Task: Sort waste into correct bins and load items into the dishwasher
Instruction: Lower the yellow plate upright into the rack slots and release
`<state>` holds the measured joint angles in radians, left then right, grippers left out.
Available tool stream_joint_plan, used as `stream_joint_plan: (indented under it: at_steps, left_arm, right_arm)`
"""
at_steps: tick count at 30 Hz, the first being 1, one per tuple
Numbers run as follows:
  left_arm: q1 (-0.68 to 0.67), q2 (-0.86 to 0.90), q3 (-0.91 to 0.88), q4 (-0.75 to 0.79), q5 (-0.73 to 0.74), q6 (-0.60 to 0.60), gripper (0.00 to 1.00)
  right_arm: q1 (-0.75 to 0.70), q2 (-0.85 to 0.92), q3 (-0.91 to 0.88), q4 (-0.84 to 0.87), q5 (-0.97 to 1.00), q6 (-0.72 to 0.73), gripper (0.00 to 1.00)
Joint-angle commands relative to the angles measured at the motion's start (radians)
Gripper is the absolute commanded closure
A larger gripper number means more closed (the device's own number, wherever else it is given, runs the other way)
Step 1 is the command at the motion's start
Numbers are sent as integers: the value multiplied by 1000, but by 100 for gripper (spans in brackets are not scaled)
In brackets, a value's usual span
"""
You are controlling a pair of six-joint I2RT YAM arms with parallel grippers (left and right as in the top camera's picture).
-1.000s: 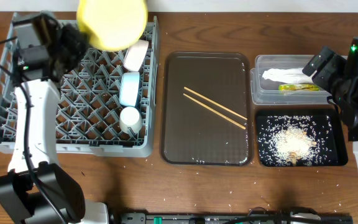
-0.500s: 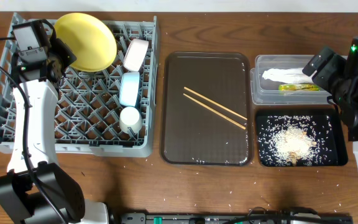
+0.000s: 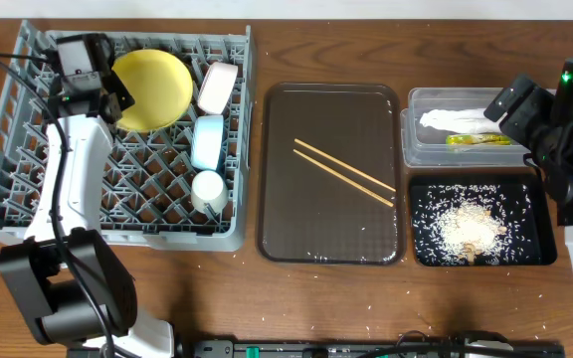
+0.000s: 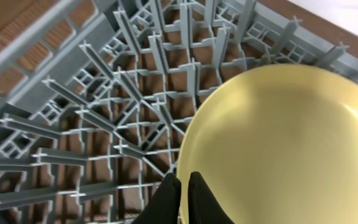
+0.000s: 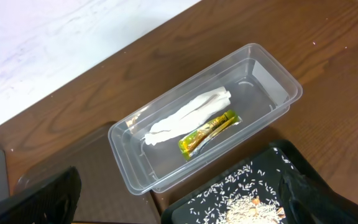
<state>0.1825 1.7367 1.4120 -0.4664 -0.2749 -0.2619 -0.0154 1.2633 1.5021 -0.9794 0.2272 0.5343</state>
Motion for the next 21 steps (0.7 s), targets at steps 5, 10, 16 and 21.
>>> stream_joint_plan:
  at_steps: [5,10,16,21]
  left_arm:
    - [-61,-5,-4,8,-186,41,92]
    - [-121,-5,-4,10,-127,45,93]
    - [-200,-5,-4,11,130,94,84]
    - [-243,-4,-4,6,246,179,77]
  right_arm:
    - [-4,2,0,-2,4,11,1]
    - [-4,2,0,-2,4,11,1]
    - [-4,2,0,-2,4,11,1]
    - [-4,2,0,-2,4,11,1]
